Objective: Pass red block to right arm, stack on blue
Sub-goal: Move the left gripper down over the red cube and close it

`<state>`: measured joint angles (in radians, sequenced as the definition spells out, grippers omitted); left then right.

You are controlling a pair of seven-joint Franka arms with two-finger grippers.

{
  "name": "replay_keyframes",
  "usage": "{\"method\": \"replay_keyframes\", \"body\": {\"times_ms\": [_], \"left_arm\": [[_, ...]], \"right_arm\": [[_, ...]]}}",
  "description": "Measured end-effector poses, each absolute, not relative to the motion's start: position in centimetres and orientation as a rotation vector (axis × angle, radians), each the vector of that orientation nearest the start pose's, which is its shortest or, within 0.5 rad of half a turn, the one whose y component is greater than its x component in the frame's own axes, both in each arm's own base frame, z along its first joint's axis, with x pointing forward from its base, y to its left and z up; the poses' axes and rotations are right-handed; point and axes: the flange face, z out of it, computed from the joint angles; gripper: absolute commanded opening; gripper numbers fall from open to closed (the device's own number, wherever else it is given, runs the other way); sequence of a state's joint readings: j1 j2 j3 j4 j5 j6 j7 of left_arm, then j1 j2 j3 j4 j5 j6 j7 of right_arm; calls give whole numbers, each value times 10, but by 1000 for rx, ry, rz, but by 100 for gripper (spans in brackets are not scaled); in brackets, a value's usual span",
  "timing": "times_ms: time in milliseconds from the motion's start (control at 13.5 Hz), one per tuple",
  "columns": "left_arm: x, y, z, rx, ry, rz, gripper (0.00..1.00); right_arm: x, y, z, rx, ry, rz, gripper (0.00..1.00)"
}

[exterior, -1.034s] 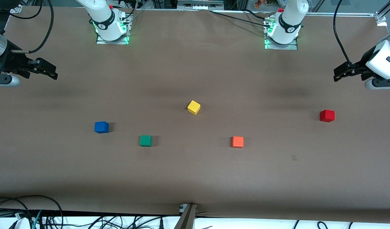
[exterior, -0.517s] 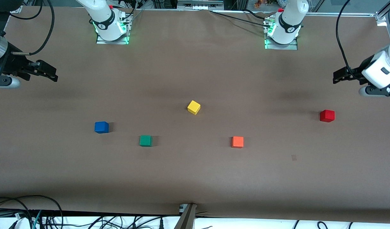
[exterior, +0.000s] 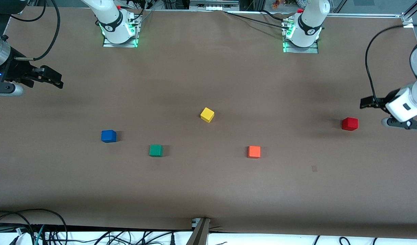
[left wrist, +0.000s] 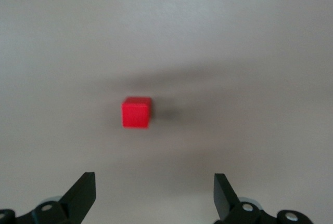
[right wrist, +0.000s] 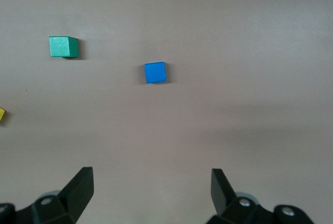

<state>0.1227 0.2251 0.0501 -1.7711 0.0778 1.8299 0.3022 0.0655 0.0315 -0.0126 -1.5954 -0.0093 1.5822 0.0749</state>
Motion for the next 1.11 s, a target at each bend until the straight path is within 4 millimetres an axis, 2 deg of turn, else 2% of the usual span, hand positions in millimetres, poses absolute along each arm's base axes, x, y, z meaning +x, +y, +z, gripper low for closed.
{"method": "replay_keyframes", "body": {"times_ms": [148,295,517,665,812,1108], "left_arm": [[595,123,375,-3068,325,177,100],[586,129,332,-3058,376,96,100],[574,145,280,-3040,437,17,100],[568,160,251,-3049,418,40,100],[565,163,232,-3059,410,75,100],[559,164,214,-3072,401,123,100]], "right_arm": [[563,29,596,-3153,33,69,100],[563,30,596,-3153,33,68,100],[563,30,597,-3153,32,68,100],[563,30,596,-3153,32,68,100],[563,30,596,-3153,32,68,100],[563,30,596,-3153,31,68,100]]}}
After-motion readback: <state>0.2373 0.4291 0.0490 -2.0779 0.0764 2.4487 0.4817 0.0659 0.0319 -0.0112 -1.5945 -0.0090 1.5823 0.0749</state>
